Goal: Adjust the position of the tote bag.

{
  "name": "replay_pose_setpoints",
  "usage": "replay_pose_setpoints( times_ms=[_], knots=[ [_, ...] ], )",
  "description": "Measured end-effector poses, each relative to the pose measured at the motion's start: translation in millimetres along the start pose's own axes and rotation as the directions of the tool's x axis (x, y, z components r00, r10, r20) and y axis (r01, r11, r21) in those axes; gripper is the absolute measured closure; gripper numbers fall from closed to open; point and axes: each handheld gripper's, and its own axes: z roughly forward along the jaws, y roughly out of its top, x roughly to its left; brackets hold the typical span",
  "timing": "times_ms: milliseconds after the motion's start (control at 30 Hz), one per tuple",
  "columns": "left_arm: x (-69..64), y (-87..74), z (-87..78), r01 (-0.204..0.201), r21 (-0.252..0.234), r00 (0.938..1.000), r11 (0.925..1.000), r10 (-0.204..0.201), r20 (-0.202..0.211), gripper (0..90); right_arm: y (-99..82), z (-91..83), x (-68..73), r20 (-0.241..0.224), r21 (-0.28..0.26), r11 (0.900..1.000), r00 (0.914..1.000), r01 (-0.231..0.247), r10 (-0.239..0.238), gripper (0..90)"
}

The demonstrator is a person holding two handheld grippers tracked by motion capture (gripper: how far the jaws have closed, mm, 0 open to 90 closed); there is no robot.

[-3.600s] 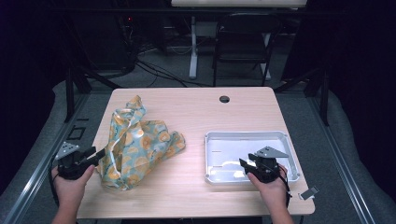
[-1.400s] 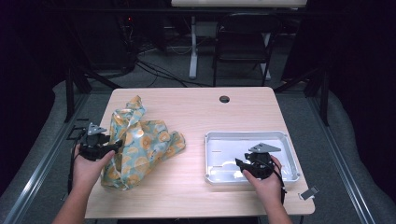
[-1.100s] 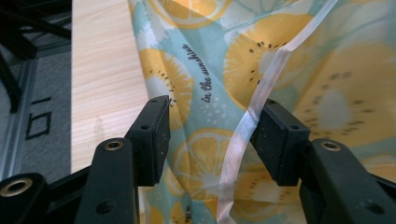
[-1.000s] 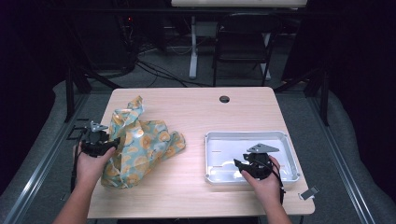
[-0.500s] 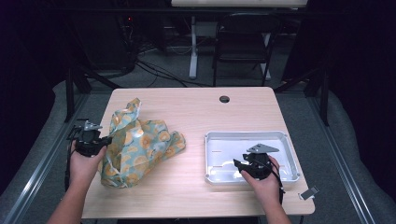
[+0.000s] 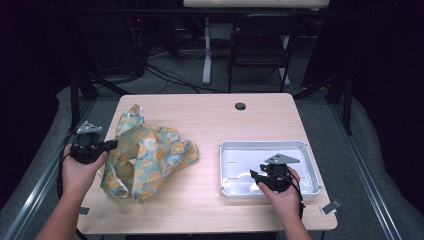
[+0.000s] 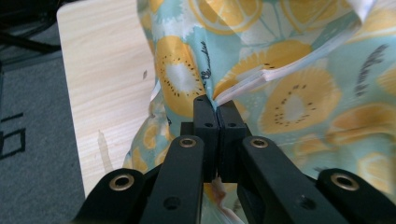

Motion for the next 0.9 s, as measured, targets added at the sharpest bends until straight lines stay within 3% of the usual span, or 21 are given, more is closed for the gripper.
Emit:
replay_pose_setpoints(
  times_ms=[167,567,767,800,900],
  knots=[
    [-6.6,12.8,-21.8,-0.041,-0.025,0.9988,0.9988,0.042,0.025,89.2,0.1,0.1,0.1,0.0,-0.001,1.0,1.0,0.0,0.0,52.2],
    [-24.0,28.5,-53.1,-0.094,-0.066,0.9914,0.9933,0.1,0.085,89.3,0.0,-0.2,0.2,0.0,-0.005,1.0,1.0,-0.002,0.002,52.3],
    [-38.3,32.4,-64.5,-0.134,-0.071,0.9822,0.9884,0.142,0.122,89.3,0.1,-0.1,0.2,-0.001,-0.008,1.0,1.0,-0.003,0.003,52.3],
    [-44.4,33.2,-66.0,-0.146,-0.073,0.9777,0.9866,0.155,0.142,89.4,0.1,-0.2,0.3,0.001,-0.009,1.0,1.0,-0.003,0.003,52.3],
    [-51.0,33.7,-66.0,-0.164,-0.073,0.9722,0.9837,0.174,0.156,89.3,0.1,-0.3,0.1,0.001,-0.009,0.9999,1.0,-0.004,0.004,52.3]
  ],
)
